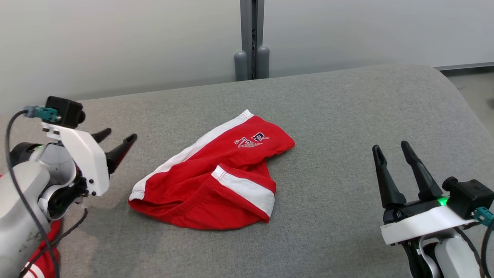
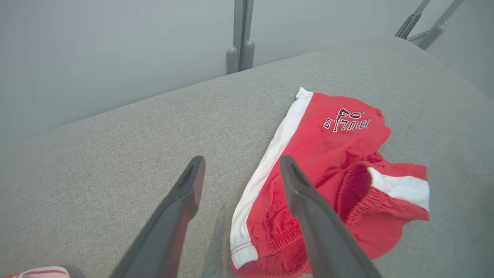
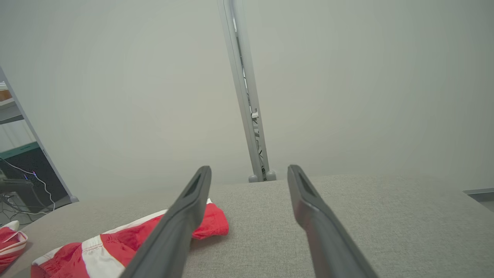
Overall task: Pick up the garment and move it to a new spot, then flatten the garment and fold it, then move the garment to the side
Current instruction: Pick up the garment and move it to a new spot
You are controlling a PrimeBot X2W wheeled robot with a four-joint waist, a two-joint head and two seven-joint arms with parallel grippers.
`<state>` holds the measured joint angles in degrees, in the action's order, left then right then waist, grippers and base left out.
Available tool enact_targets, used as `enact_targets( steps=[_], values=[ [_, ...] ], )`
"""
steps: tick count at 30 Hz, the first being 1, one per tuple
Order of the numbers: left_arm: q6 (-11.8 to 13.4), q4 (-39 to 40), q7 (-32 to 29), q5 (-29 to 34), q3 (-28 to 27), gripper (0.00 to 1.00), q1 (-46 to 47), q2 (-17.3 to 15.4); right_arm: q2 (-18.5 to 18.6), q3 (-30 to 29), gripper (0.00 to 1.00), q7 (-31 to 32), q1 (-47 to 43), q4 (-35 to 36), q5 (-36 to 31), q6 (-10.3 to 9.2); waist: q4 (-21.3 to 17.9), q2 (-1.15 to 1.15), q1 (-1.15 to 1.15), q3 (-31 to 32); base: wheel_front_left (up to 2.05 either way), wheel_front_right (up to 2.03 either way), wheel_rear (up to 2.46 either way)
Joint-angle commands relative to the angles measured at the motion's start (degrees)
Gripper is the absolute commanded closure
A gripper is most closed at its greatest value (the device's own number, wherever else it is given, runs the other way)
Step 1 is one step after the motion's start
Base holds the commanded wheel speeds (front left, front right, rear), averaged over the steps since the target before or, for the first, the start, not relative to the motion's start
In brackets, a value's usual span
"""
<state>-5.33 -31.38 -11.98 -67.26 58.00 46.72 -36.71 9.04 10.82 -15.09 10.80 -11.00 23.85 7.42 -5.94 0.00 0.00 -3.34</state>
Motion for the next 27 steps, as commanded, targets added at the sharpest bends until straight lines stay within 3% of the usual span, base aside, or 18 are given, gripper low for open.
enact_targets(
  steps=[1, 4, 12, 18, 22, 27],
  values=[
    [0.60, 0.46, 0.99, 0.29, -0.59, 0.00, -0.60, -0.66, 0.06, -0.44, 0.00, -0.09, -0.67, 0.35, 0.16, 0.13, 0.20, 0.00, 0.00, 0.24, 0.00, 0.00, 0.00],
    [3.02, 3.46, 6.20, 0.65, -2.14, 0.00, -3.23, -1.77, -0.11, -0.77, 0.00, -0.09, -0.84, 0.51, 0.24, 0.13, 0.49, 0.00, 0.00, 0.86, 0.00, 0.00, 0.00],
    [13.54, 13.04, 21.26, 0.41, -7.04, 0.00, -13.91, -4.45, -0.28, -1.24, 0.00, -0.08, -2.20, 1.37, 0.14, 0.13, 1.20, 0.00, 0.00, 1.73, 0.00, 0.00, 0.00],
    [21.15, 20.89, 27.04, 2.29, -13.10, 0.00, -22.22, -2.84, -0.38, -1.88, 0.00, -0.08, -2.85, 2.05, 0.40, 0.13, 2.31, 0.00, 0.00, 0.84, 0.00, 0.00, 0.00],
    [23.04, 25.82, 27.13, 10.29, -22.20, 0.00, -28.40, 1.51, -0.11, -2.20, 0.00, -0.09, -3.12, 2.20, 0.52, 0.13, 3.20, 0.00, 0.00, 0.52, 0.00, 0.00, 0.00],
    [22.16, 28.51, 27.13, 19.86, -32.23, 0.00, -35.61, 8.02, 0.09, -2.46, 0.00, -0.08, -3.36, 2.63, 0.53, 0.13, 3.64, 0.00, 0.00, 0.38, 0.00, 0.00, 0.00]
  ],
)
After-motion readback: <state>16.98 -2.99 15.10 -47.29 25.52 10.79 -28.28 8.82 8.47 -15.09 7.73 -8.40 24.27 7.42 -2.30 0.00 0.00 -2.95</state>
